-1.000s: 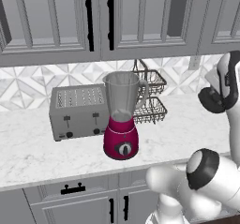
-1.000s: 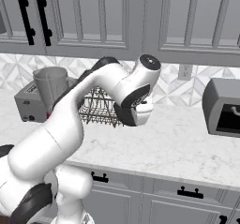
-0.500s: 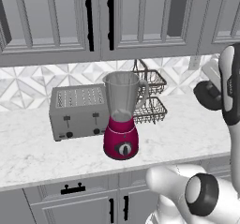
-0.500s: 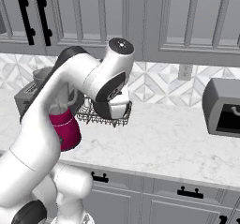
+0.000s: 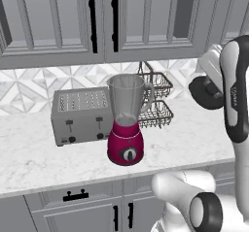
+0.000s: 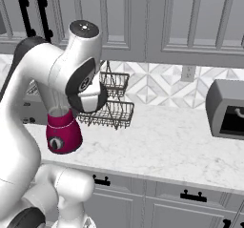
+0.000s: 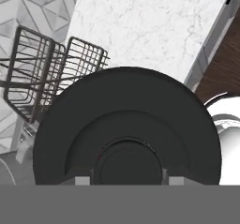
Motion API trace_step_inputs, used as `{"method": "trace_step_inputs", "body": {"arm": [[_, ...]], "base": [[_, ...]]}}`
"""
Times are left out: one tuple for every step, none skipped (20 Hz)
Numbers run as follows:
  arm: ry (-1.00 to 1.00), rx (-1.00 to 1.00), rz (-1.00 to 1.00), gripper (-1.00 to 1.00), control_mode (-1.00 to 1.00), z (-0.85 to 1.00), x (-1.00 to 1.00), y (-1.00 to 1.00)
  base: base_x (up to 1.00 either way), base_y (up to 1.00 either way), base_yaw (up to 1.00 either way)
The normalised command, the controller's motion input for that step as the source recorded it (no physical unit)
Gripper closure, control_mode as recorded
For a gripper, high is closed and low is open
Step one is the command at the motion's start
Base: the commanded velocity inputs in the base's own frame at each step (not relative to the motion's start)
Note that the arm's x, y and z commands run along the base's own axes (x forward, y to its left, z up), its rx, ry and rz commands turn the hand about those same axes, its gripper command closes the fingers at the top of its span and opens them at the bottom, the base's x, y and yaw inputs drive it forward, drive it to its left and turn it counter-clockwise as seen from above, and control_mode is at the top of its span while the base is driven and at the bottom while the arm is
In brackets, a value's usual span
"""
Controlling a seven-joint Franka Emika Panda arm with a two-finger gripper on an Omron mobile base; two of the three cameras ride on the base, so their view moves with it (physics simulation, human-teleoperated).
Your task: Close the lid blender by securely placing the lid on top.
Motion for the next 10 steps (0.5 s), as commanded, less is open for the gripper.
{"method": "trace_step_inputs", "body": {"arm": [[0.00, 0.00, 0.00, 1.00, -1.00, 0.58, -0.18, 0.49], [0.00, 0.00, 0.00, 1.00, -1.00, 0.59, -0.18, 0.51], [0.00, 0.00, 0.00, 1.00, -1.00, 0.68, -0.10, 0.41], [0.00, 0.00, 0.00, 1.00, -1.00, 0.63, 0.00, 0.31], [0.00, 0.00, 0.00, 1.00, -1.00, 0.49, 0.00, 0.26], [0.00, 0.00, 0.00, 1.00, -1.00, 0.36, 0.00, 0.36], [0.00, 0.00, 0.00, 1.00, -1.00, 0.21, 0.04, 0.37], [0.00, 0.00, 0.00, 1.00, -1.00, 0.16, 0.16, 0.37], [0.00, 0.00, 0.00, 1.00, -1.00, 0.06, 0.24, 0.44], [0.00, 0.00, 0.00, 1.00, -1.00, 0.02, 0.30, 0.56]], "base": [[0.00, 0.00, 0.00], [0.00, 0.00, 0.00], [0.00, 0.00, 0.00], [0.00, 0.00, 0.00], [0.00, 0.00, 0.00], [0.00, 0.00, 0.00], [0.00, 0.00, 0.00], [0.00, 0.00, 0.00], [0.00, 0.00, 0.00], [0.00, 0.00, 0.00]]}}
